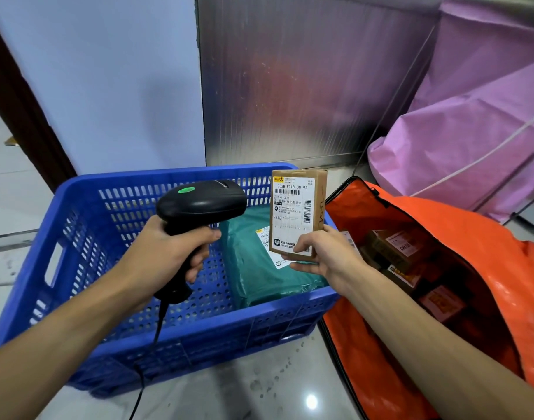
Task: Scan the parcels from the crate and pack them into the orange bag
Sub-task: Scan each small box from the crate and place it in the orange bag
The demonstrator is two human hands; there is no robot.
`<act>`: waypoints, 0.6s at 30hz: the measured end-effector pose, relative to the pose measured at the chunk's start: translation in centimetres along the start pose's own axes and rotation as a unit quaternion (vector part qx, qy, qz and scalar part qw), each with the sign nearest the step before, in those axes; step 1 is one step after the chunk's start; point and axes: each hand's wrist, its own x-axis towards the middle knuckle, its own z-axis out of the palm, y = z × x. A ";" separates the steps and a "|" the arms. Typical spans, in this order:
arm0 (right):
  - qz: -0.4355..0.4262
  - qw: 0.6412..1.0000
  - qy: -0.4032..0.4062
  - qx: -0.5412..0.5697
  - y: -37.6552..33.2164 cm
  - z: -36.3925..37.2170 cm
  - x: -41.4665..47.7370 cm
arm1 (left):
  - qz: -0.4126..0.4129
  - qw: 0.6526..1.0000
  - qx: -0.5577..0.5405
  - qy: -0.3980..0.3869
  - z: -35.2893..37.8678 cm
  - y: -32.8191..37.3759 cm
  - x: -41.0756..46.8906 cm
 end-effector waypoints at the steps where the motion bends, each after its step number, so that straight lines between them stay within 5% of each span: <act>1: 0.000 1.000 0.000 0.000 0.0 0.0 0.0 | 0.000 1.000 0.001 -0.001 0.0 0.0 0.0; 18: -0.044 0.998 -0.041 -0.016 -1.6 -1.2 -1.9 | 0.041 0.999 0.016 0.015 2.7 0.2 1.4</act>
